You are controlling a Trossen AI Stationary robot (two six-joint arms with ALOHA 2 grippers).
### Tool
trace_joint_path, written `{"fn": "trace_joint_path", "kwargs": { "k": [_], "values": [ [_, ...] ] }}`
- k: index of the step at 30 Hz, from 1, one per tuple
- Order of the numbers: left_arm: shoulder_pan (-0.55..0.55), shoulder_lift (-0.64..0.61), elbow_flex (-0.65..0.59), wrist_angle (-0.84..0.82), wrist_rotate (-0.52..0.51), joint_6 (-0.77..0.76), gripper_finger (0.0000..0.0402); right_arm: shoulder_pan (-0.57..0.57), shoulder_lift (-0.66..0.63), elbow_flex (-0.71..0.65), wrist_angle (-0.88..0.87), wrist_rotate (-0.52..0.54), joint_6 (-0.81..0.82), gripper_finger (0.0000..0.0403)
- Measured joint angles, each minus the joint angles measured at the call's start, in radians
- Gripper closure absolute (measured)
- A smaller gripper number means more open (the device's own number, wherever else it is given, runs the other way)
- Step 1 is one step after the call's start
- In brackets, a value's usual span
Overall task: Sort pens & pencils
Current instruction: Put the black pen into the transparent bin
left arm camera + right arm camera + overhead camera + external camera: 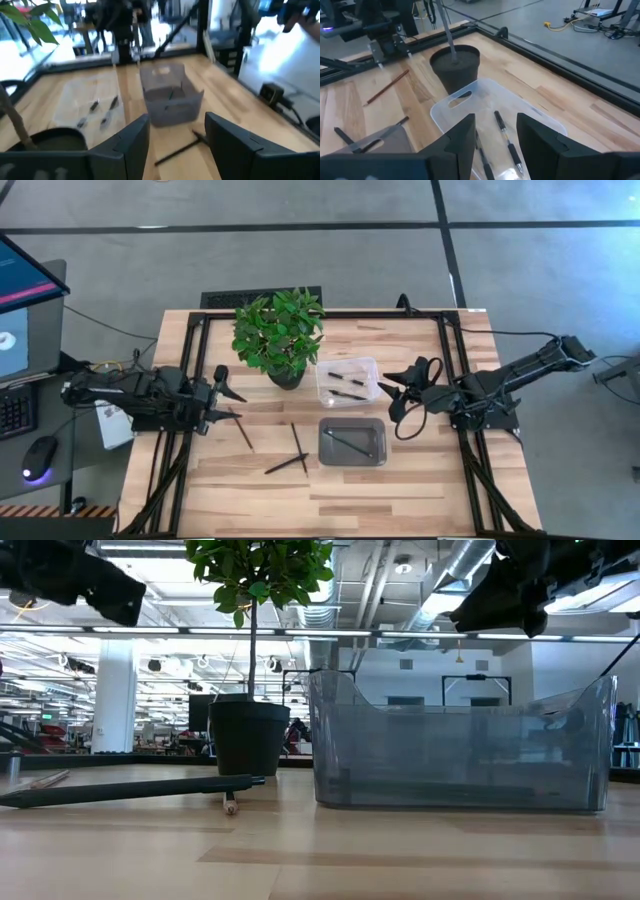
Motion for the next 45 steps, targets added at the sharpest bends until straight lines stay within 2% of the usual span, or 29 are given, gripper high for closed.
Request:
{"fn": "trace_joint_path", "kwargs": {
  "k": [4, 11, 17, 20, 25, 32, 41, 45],
  "values": [
    [-0.078, 0.129, 0.099, -0.105, -0.086, -0.016, 0.0219, 0.000, 0.000, 0.000, 0.000, 0.000, 0.000, 0.0238],
    [-0.281, 0.427, 0.310, -0.311, -0.267, -0.195, 0.0219, 0.000, 0.000, 0.000, -0.002, 0.000, 0.000, 0.0241],
    [-0.495, 0.645, 0.455, -0.502, -0.501, -0.508, 0.0219, 0.000, 0.000, 0.001, -0.010, -0.002, 0.000, 0.0242],
    [-0.573, 0.739, 0.508, -0.539, -0.575, -0.664, 0.0219, 0.000, 0.000, 0.001, -0.023, -0.004, 0.000, 0.0243],
    [-0.639, 0.888, 0.583, -0.519, -0.572, -0.791, 0.0219, 0.000, 0.000, 0.001, -0.043, -0.005, -0.008, 0.0241],
    [-0.633, 1.067, 0.675, -0.497, -0.465, -0.788, 0.0219, 0.001, 0.000, 0.001, -0.073, -0.008, -0.009, 0.0242],
    [-0.620, 1.244, 0.740, -0.408, -0.422, -0.791, 0.0219, 0.001, 0.000, 0.001, -0.111, -0.034, -0.009, 0.0242],
    [-0.618, 1.297, 0.765, -0.369, -0.372, -0.770, 0.0219, 0.001, 0.000, 0.001, -0.118, -0.034, -0.009, 0.0243]
  ]
}}
